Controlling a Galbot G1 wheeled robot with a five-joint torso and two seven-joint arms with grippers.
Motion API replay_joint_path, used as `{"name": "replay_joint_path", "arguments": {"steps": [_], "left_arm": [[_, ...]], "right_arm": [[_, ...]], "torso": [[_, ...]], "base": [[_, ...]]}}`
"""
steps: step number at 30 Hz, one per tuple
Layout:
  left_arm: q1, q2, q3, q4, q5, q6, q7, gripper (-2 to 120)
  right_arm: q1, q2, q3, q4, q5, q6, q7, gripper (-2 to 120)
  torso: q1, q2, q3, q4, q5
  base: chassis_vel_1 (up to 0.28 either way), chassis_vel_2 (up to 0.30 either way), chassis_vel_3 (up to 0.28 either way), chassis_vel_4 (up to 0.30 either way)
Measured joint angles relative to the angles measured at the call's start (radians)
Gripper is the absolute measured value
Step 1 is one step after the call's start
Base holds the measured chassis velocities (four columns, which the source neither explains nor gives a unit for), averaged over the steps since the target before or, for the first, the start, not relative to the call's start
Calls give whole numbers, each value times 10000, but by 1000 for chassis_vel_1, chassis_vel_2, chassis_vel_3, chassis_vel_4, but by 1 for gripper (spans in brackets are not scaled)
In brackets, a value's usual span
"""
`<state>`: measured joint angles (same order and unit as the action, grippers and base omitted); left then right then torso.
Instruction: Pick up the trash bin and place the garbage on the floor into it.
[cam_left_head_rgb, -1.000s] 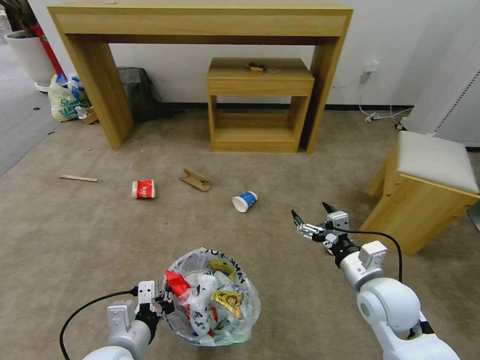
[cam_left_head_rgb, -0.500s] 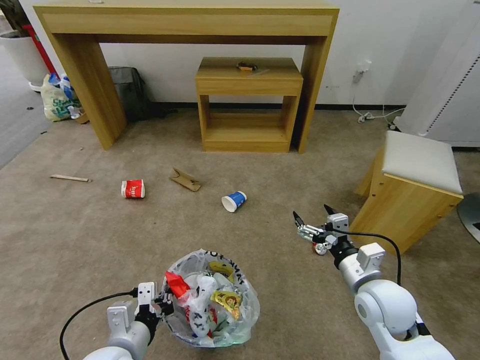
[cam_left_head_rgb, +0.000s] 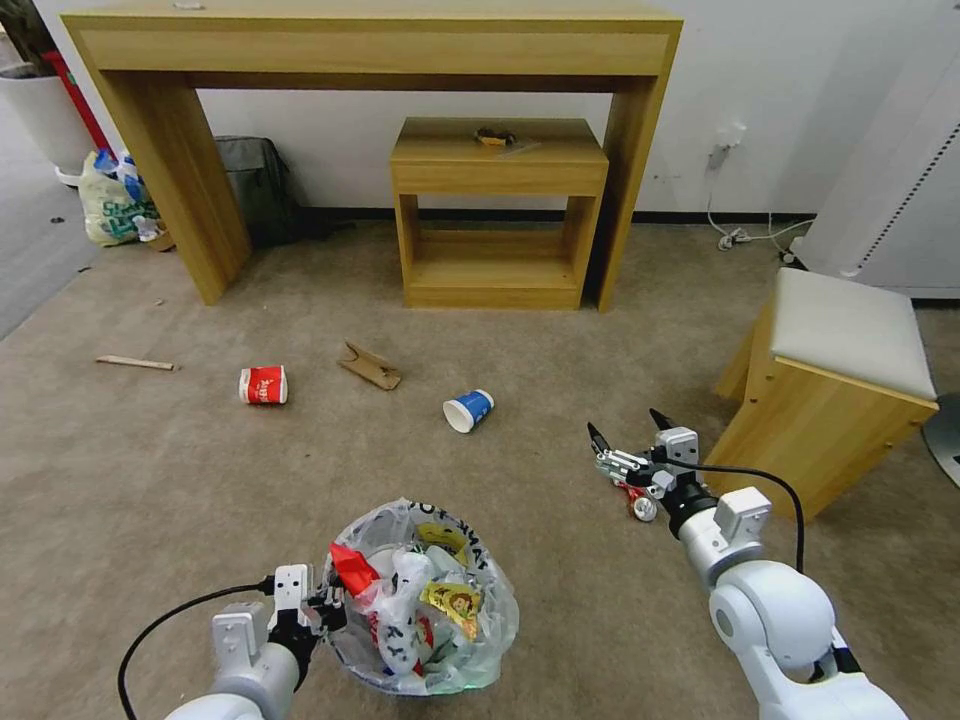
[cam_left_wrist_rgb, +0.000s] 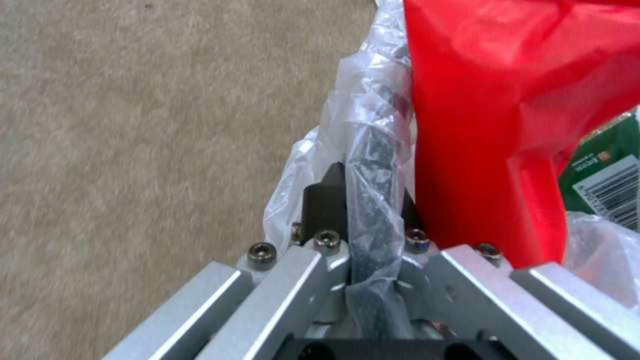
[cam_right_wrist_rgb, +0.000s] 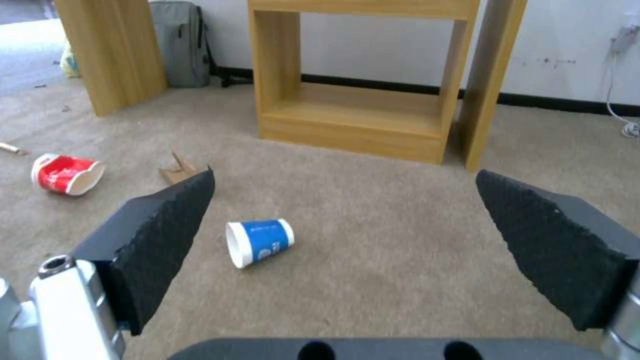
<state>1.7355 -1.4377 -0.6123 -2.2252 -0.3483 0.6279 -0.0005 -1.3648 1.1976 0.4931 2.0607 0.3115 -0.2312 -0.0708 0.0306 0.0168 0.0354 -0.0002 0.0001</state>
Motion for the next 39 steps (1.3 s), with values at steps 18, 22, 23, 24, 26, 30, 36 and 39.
{"name": "replay_joint_path", "arguments": {"steps": [18, 22, 23, 24, 26, 30, 36, 39], "left_arm": [[162, -29, 9, -131, 82, -15, -1, 0], [191, -51, 14, -152, 110, -31, -1, 0], [191, -51, 14, -152, 110, -31, -1, 0], [198, -54, 16, -160, 118, -32, 0, 0], [211, -59, 19, -185, 127, -34, 0, 0], [217, -68, 23, -192, 151, -36, 0, 0], [218, -80, 36, -191, 174, -38, 15, 0], [220, -77, 33, -199, 176, -38, 25, 0]], "right_arm": [[-115, 41, 130, 95, -59, 28, -97, 100], [-148, 55, 157, 112, -64, 44, -109, 100], [-148, 55, 157, 112, -64, 44, -109, 100], [-154, 63, 176, 117, -64, 51, -116, 100], [-175, 65, 210, 118, -64, 69, -134, 100], [-220, 61, 263, 118, -59, 92, -159, 100], [-287, 39, 377, 87, -46, 102, -213, 100], [-297, 34, 414, 86, -41, 97, -233, 100]], "torso": [[0, 0, 0, 0, -1], [0, 0, 0, 0, -1], [0, 0, 0, 0, -1], [0, 0, 0, 0, -1], [0, 0, 0, 0, -1], [0, 0, 0, 0, 0], [0, 0, 0, 0, -1], [0, 0, 0, 0, 0]], "base": [[-96, 93, 97, -96], [-113, 124, 104, -105], [-110, 115, 94, -98], [-110, 92, 95, -98], [-103, 98, 64, -94], [-87, 95, 90, -88], [-101, 91, 86, -93], [-95, 105, 115, -94]]}}
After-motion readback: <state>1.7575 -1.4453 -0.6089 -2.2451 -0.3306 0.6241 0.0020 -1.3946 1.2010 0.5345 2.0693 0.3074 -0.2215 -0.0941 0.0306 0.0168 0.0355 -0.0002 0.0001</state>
